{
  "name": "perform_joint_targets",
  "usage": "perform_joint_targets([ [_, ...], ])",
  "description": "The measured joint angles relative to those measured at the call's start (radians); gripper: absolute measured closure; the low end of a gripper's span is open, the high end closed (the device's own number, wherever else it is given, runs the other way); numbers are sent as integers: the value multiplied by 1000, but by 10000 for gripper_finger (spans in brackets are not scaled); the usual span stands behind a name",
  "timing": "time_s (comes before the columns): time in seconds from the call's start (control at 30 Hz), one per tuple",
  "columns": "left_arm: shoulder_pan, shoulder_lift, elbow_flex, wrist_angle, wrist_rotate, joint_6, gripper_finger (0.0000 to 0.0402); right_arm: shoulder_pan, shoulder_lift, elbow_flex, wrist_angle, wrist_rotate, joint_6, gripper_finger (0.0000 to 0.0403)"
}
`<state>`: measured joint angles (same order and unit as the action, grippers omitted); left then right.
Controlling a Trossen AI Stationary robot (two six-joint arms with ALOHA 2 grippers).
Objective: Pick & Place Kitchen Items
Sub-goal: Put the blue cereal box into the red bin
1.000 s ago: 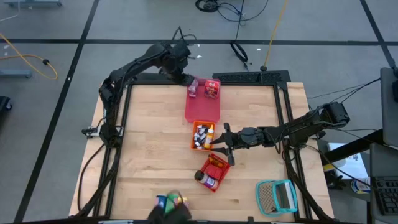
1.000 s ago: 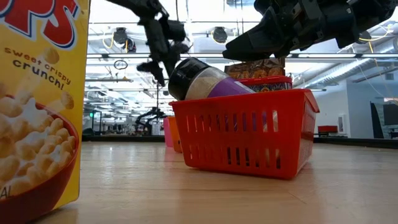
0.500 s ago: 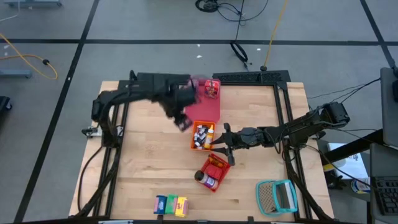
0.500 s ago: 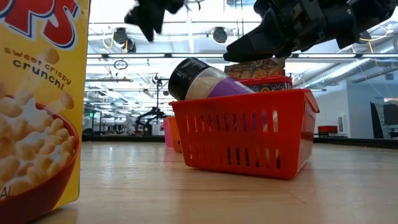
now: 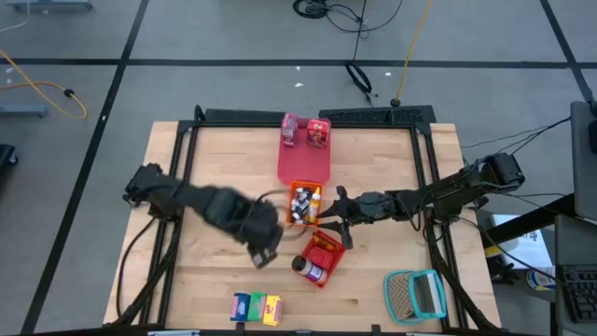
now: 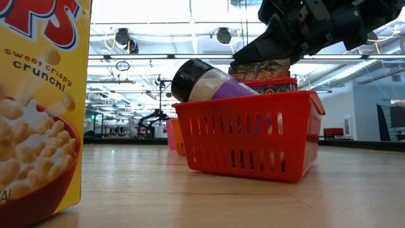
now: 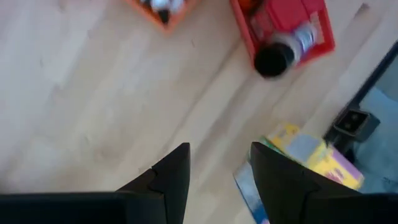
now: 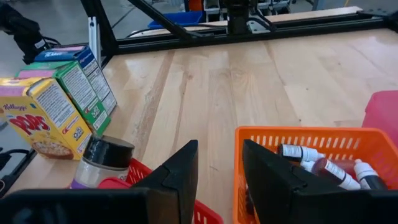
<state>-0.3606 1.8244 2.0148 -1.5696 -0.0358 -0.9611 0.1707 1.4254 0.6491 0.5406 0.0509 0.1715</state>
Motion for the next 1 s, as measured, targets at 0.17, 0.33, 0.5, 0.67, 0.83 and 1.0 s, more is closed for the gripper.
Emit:
perform_joint_targets([
  [0.17,-142,0,-43,-1,-28,-193,231,1,0,0,-1,0,0,287],
  [0.33,-260,0,-128,3,-50,-421,231,1,0,0,0,0,0,287],
  [0.5,-345,0,-210,5,-36,-664,231,1,0,0,-1,0,0,287],
  [0.67,-403,1,-226,78,-63,-753,231,1,0,0,0,0,0,287],
  [0.83,-449,1,-226,154,-137,-814,231,1,0,0,0,0,0,287],
  [1.0,-489,1,-229,185,-181,-868,231,1,0,0,0,0,0,287],
])
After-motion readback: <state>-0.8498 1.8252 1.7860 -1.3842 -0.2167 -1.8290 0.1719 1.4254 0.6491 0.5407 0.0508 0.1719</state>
